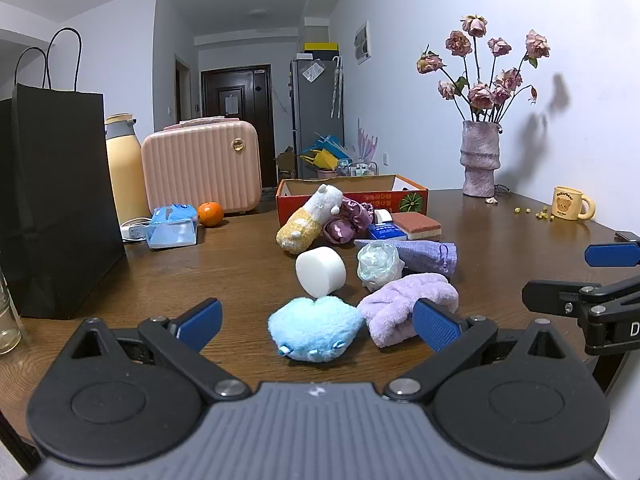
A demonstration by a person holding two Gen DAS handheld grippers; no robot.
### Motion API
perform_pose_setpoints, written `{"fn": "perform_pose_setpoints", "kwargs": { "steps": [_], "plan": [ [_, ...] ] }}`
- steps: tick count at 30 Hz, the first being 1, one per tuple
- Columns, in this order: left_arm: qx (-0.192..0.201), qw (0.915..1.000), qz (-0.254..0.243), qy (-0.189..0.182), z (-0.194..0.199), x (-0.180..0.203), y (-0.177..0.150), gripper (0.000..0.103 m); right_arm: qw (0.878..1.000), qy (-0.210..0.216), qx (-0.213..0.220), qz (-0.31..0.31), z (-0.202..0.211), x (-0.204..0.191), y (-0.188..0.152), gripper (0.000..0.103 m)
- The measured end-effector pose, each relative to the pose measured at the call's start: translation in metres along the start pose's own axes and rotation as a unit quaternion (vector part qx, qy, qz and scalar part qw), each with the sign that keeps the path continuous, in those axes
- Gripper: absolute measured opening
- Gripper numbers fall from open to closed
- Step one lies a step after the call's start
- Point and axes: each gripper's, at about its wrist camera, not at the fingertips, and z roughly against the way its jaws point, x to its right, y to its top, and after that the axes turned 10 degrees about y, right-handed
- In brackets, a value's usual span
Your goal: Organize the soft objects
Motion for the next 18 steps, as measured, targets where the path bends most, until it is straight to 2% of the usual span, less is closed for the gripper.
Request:
{"fn": "perform_pose_setpoints", "kwargs": {
  "steps": [18],
  "plan": [
    [0.0, 1.0, 0.0, 0.0, 0.0002, 0.0004, 0.001, 0.103, 1.0, -0.001, 0.001, -0.001, 0.0025, -0.0008, 0.0006, 0.103]
  ]
}}
